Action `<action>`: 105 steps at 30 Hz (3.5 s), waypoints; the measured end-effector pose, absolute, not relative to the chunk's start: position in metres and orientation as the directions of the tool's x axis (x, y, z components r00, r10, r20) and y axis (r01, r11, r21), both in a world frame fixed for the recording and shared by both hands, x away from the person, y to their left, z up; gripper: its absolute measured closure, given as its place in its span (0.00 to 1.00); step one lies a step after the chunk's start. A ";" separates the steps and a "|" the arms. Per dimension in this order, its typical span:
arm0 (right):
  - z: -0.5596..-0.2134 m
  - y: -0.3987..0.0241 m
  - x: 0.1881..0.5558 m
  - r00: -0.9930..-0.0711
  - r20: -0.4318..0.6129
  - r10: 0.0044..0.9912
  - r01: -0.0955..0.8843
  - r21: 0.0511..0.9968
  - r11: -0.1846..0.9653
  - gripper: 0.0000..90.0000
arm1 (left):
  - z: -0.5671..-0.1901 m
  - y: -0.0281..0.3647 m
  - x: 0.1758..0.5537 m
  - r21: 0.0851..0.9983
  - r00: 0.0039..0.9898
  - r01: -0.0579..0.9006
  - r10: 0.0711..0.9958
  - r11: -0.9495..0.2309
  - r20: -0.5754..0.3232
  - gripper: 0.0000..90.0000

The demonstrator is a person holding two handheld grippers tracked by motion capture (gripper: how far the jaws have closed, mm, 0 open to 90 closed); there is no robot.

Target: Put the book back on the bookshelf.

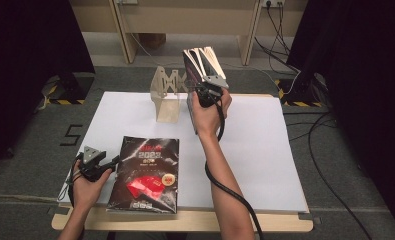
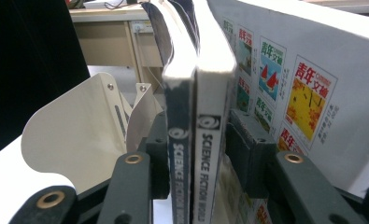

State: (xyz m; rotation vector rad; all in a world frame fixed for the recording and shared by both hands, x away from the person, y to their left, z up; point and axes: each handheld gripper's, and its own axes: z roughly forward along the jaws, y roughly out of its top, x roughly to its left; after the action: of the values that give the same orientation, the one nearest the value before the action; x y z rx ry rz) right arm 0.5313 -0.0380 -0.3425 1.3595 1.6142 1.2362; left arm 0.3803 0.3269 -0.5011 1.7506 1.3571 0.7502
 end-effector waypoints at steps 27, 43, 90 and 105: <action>-0.355 -0.040 0.517 -0.256 0.070 0.964 0.329 0.944 0.019 0.63 | -0.501 0.326 0.381 0.854 0.259 0.504 0.966 -0.132 -0.004 0.47; -0.357 -0.045 0.507 -0.259 0.062 0.964 0.332 0.943 0.029 0.62 | -0.501 0.325 0.381 0.849 0.262 0.508 0.965 -0.143 0.006 0.47; -0.372 -0.051 0.485 -0.281 0.074 0.957 0.345 0.938 0.029 0.61 | -0.501 0.323 0.381 0.847 0.267 0.508 0.964 -0.157 0.019 0.47; -0.383 -0.050 0.480 -0.287 0.082 0.954 0.370 0.928 0.031 0.62 | -0.501 0.324 0.381 0.848 0.266 0.507 0.964 -0.152 0.013 0.47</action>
State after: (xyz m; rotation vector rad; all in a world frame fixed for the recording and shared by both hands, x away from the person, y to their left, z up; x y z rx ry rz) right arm 0.4803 -0.0496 -0.3825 1.3502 1.7126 1.2490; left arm 0.3807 0.3237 -0.5013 1.7794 1.3442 0.7607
